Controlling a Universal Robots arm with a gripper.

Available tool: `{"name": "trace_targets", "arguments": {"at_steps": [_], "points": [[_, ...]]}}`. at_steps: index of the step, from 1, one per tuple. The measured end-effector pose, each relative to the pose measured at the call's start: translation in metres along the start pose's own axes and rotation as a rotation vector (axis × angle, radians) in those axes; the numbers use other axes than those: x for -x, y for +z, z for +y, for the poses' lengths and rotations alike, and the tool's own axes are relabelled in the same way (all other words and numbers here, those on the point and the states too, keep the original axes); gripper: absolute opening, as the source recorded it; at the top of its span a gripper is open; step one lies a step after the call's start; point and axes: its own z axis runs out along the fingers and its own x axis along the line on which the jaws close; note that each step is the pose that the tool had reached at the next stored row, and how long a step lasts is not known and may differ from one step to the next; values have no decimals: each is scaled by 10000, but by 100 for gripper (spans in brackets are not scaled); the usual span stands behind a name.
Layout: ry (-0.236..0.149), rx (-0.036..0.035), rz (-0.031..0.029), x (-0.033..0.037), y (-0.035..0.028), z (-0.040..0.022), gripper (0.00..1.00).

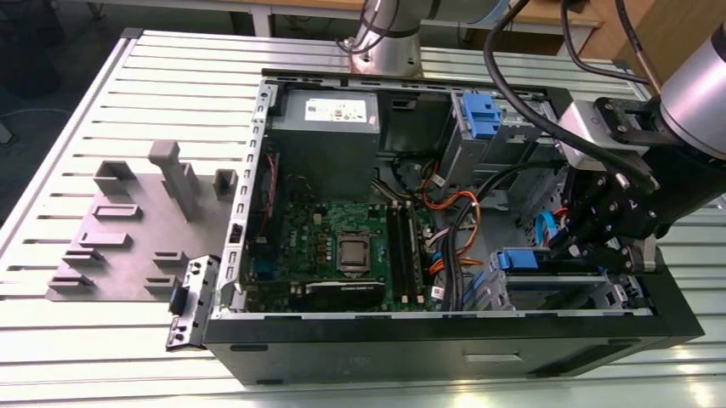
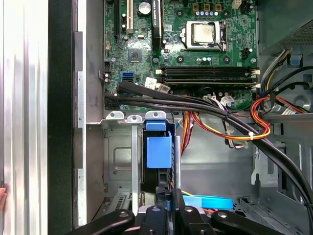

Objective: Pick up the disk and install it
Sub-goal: 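Insert the first disk wire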

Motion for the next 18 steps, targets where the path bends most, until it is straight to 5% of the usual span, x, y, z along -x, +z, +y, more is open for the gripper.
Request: {"name": "trace_targets", "arguments": {"at_steps": [13,16,18], "points": [[0,0,-1,0,2,0,17],[0,0,-1,0,3,0,29],[0,0,0,0,3,0,29]]}}
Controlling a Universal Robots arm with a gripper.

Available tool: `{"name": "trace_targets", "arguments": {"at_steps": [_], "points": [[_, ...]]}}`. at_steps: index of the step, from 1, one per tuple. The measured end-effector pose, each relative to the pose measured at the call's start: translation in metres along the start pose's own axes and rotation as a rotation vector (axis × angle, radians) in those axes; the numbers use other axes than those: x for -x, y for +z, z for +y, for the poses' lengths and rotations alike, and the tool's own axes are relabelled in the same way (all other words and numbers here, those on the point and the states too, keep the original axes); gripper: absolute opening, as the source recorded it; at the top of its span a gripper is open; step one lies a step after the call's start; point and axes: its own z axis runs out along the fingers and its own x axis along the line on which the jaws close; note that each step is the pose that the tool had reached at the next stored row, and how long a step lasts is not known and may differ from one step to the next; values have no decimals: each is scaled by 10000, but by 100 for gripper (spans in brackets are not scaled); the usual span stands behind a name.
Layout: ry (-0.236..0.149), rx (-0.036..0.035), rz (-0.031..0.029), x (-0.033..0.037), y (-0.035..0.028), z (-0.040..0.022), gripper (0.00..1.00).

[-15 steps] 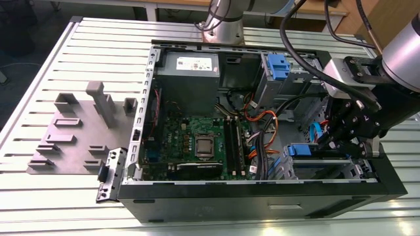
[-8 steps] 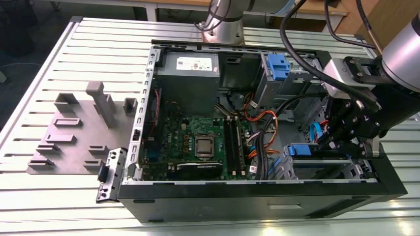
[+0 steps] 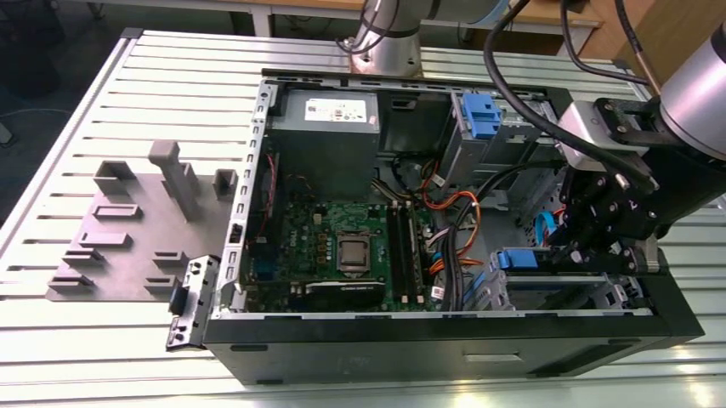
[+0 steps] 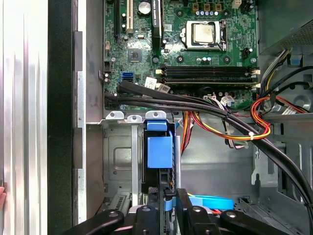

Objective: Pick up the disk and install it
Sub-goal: 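Insert the first disk wire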

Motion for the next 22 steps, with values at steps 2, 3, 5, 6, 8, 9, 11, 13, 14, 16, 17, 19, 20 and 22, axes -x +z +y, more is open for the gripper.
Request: {"name": "trace_targets", "arguments": {"at_steps": [2,3,5,6,8,9,11,13,14,16,17,19,20,22], "points": [[0,0,0,0,0,0,29],[0,0,1,0,-5,0,29],[0,0,0,1,-39,1,29],[0,0,1,2,-65,2,29],[0,0,0,4,-120,4,29],[0,0,0,5,-148,5,29],[0,0,0,6,-198,7,29],[0,0,-1,6,-217,7,29],[-1,0,-19,6,-216,7,29],[-4,2,-88,6,-216,6,29],[-6,4,-110,7,-215,-1,29],[-5,5,-137,8,-215,-27,29],[-6,5,-149,8,-215,-43,29],[-6,6,-159,10,-215,-77,29]]}}
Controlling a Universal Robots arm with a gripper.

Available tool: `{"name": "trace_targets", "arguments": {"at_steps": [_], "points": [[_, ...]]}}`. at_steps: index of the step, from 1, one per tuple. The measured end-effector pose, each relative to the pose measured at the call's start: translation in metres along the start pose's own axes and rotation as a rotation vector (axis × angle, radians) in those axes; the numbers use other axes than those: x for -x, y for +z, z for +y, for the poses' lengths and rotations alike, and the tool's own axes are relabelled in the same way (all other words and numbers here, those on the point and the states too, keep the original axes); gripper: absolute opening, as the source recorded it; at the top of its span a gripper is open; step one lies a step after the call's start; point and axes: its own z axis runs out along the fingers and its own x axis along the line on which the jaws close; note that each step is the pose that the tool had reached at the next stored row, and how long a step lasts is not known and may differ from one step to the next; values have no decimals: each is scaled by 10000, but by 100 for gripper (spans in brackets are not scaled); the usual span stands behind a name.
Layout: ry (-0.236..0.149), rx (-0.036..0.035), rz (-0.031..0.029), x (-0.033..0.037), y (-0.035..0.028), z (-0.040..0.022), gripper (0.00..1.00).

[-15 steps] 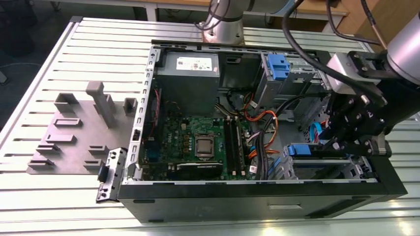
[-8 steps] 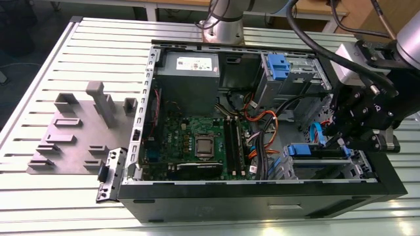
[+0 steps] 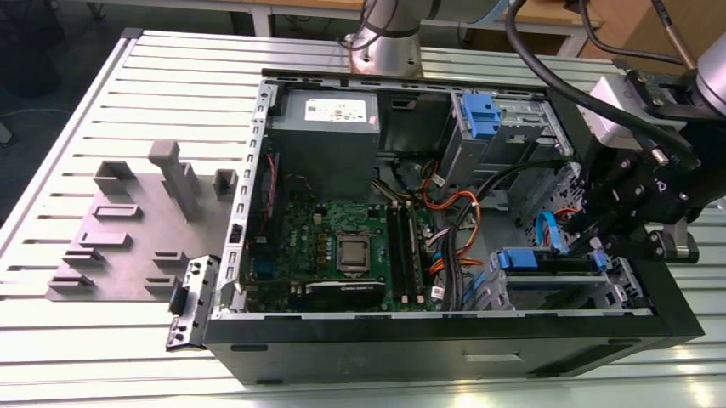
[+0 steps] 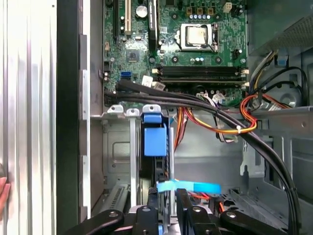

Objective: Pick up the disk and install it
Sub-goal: 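Insert the first disk wire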

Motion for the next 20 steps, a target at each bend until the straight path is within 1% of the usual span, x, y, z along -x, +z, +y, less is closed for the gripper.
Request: {"name": "trace_targets", "arguments": {"at_steps": [3,7,8,10,14,17,20], "points": [[0,0,-2,2,1,-53,29],[-5,0,-6,2,0,-58,29],[-10,1,-13,2,0,-58,29],[-34,3,-57,0,0,-58,29],[-159,2,-97,-6,1,-57,29],[-241,-73,-98,-19,-1,-52,29],[-278,-107,-99,-30,-1,-52,29]]}}
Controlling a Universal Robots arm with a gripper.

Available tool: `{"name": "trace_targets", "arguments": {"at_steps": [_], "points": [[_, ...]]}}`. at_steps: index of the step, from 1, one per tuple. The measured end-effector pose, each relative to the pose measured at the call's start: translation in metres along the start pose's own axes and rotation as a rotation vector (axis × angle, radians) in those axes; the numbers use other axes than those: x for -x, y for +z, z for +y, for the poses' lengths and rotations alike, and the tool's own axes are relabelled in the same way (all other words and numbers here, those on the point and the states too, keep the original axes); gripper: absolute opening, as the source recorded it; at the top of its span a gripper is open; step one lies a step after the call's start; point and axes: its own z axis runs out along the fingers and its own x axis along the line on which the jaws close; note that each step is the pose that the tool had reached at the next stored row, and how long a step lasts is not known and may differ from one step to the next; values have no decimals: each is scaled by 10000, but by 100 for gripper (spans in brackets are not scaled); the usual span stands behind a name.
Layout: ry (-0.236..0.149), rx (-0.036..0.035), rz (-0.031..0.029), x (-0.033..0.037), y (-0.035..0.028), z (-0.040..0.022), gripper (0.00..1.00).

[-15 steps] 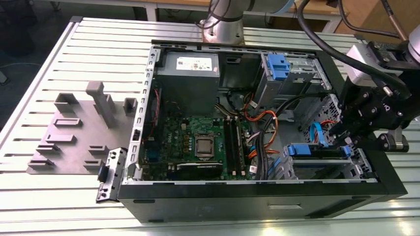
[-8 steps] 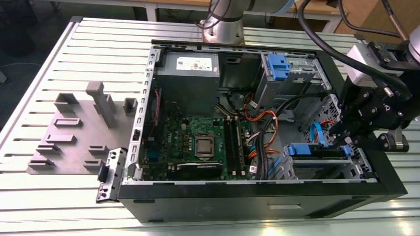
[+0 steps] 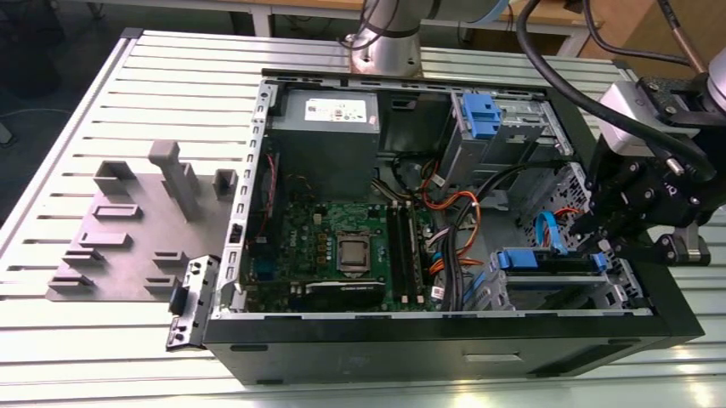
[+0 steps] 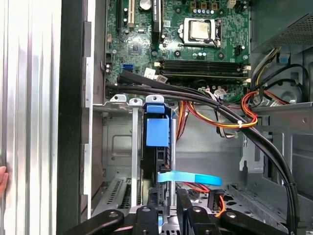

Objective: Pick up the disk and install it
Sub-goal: 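Insert the first disk wire, then insert the second disk wire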

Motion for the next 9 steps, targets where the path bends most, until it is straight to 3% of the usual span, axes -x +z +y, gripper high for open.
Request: {"name": "trace_targets", "arguments": {"at_steps": [9], "points": [[-1,-2,-8,-2,0,1,29]]}}
